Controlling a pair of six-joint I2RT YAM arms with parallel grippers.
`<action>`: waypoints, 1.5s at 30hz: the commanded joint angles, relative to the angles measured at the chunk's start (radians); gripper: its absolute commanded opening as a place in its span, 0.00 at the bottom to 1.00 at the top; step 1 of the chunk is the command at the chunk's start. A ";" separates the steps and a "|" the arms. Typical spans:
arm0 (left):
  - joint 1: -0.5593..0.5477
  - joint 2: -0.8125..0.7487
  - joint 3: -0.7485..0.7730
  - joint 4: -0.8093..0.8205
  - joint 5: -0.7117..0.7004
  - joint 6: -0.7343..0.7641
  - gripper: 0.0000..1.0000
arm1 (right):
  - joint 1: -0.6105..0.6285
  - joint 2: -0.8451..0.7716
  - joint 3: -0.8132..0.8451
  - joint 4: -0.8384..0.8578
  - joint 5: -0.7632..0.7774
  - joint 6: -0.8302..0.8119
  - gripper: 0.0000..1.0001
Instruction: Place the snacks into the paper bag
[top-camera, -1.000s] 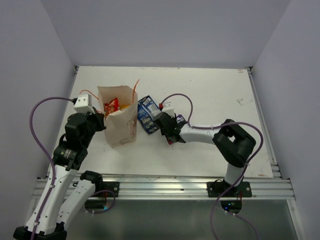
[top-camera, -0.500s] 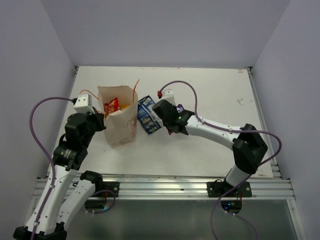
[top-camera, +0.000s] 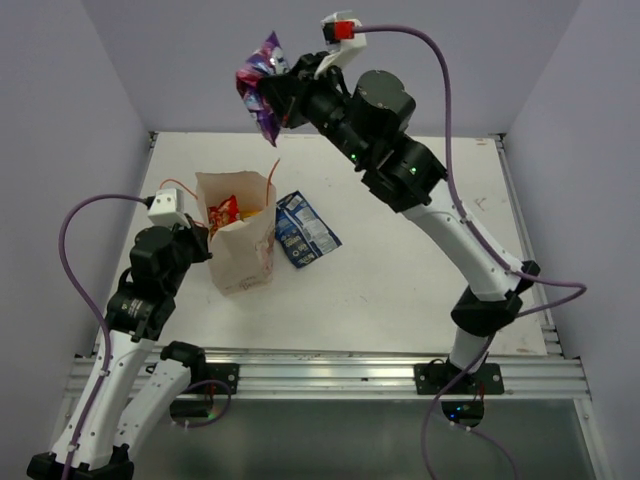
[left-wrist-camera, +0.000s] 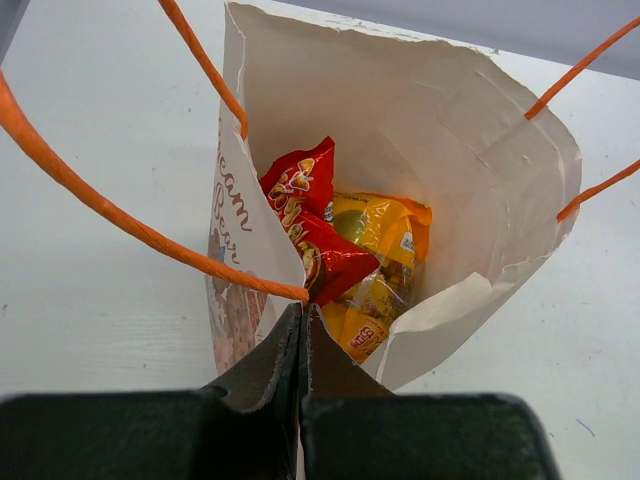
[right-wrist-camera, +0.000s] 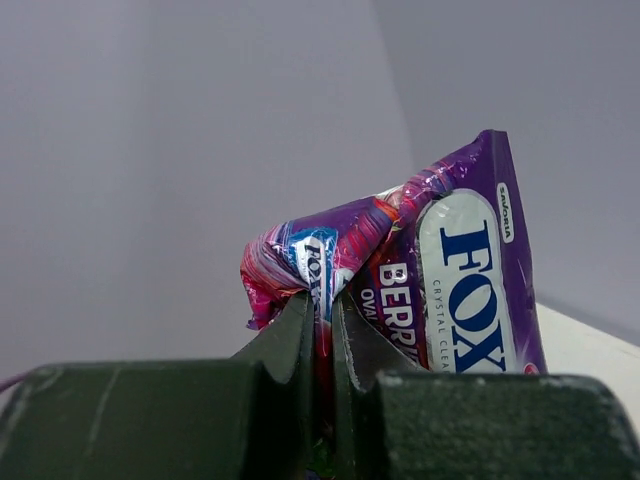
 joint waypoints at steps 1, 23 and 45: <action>-0.005 -0.005 0.004 0.042 0.010 0.024 0.00 | 0.004 0.198 0.144 0.045 -0.325 0.165 0.00; -0.005 -0.009 0.002 0.045 0.015 0.025 0.00 | 0.053 0.161 -0.469 0.426 -0.448 0.512 0.44; -0.005 -0.008 0.002 0.044 0.013 0.025 0.00 | 0.053 0.016 -0.381 0.166 -0.268 0.206 0.97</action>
